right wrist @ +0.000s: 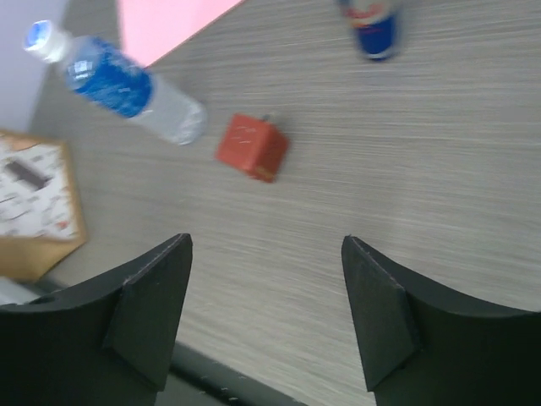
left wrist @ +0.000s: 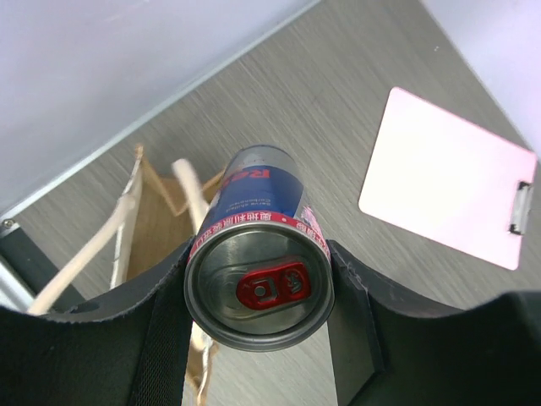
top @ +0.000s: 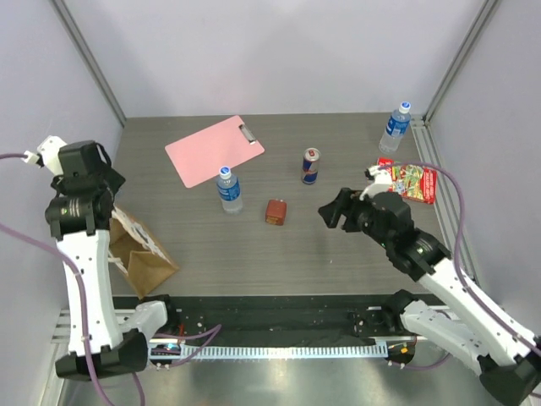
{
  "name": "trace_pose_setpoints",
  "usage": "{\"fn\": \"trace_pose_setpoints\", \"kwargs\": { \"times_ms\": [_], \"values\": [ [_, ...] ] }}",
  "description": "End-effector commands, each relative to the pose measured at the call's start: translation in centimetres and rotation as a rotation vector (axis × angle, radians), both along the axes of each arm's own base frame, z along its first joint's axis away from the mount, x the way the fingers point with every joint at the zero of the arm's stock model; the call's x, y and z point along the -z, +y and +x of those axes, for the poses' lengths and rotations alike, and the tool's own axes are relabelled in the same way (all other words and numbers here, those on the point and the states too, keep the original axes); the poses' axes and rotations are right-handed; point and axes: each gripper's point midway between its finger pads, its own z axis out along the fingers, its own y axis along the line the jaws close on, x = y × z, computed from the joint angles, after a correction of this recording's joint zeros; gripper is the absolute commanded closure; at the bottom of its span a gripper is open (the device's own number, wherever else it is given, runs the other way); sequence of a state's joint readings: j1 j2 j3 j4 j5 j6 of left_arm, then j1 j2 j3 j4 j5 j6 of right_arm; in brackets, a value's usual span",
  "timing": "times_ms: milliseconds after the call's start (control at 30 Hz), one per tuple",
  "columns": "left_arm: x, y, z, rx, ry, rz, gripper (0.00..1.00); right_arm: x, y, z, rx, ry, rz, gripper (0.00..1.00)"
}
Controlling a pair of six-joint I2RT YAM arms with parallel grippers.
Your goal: Place the beverage into the canvas bag
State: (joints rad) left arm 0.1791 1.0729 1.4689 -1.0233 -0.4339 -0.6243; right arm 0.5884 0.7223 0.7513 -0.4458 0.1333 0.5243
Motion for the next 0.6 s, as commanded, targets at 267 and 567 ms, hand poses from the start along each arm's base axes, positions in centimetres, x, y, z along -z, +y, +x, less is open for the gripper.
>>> {"fn": "trace_pose_setpoints", "kwargs": {
  "times_ms": [267, 567],
  "values": [
    [-5.6, -1.4, -4.4, 0.007, -0.160, -0.015, 1.00, -8.7, 22.3, 0.0, -0.480, -0.291, 0.033, 0.32],
    [-6.0, -1.5, -5.0, 0.043, -0.137, 0.013, 1.00, -3.9, 38.3, -3.1, -0.826, -0.596, -0.048, 0.35]
  ]
}}
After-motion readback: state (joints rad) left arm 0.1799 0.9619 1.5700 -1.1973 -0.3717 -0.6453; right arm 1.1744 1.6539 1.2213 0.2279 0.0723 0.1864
